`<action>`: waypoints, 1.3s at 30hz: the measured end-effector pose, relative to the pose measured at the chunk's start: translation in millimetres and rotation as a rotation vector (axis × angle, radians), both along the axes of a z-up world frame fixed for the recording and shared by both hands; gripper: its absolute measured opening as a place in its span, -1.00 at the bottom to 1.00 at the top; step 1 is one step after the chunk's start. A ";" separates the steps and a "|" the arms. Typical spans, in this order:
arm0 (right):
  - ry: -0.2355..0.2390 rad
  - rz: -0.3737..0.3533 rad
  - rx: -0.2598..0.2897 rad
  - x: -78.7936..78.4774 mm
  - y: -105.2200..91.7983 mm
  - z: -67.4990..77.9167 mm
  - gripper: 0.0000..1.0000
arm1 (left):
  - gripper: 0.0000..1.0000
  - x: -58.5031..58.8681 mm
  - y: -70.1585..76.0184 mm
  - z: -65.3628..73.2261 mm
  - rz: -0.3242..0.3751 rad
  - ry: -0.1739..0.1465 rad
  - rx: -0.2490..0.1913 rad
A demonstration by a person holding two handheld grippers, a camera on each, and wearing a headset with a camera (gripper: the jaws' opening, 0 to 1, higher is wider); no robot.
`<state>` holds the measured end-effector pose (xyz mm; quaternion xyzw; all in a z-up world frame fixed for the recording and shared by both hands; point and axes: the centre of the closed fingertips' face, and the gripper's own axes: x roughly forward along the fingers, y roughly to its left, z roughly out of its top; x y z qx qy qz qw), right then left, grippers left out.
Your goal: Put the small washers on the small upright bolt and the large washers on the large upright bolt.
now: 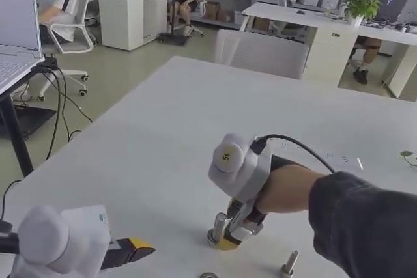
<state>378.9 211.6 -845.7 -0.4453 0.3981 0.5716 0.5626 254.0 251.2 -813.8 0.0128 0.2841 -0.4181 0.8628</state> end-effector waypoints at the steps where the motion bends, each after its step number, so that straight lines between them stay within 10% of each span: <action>1: -0.002 -0.009 0.011 0.6 -0.5 2.8 -0.16 | 0.71 0.4 -0.6 0.5 -0.001 -0.002 0.000; 19: -0.040 -0.068 0.071 -4.8 -24.6 31.1 -0.10 | 0.71 1.9 -9.5 6.7 -0.030 -0.021 0.004; 39: -0.062 -0.084 0.125 -47.0 -36.8 45.7 -0.11 | 0.71 -3.1 -19.0 13.5 -0.073 -0.035 0.012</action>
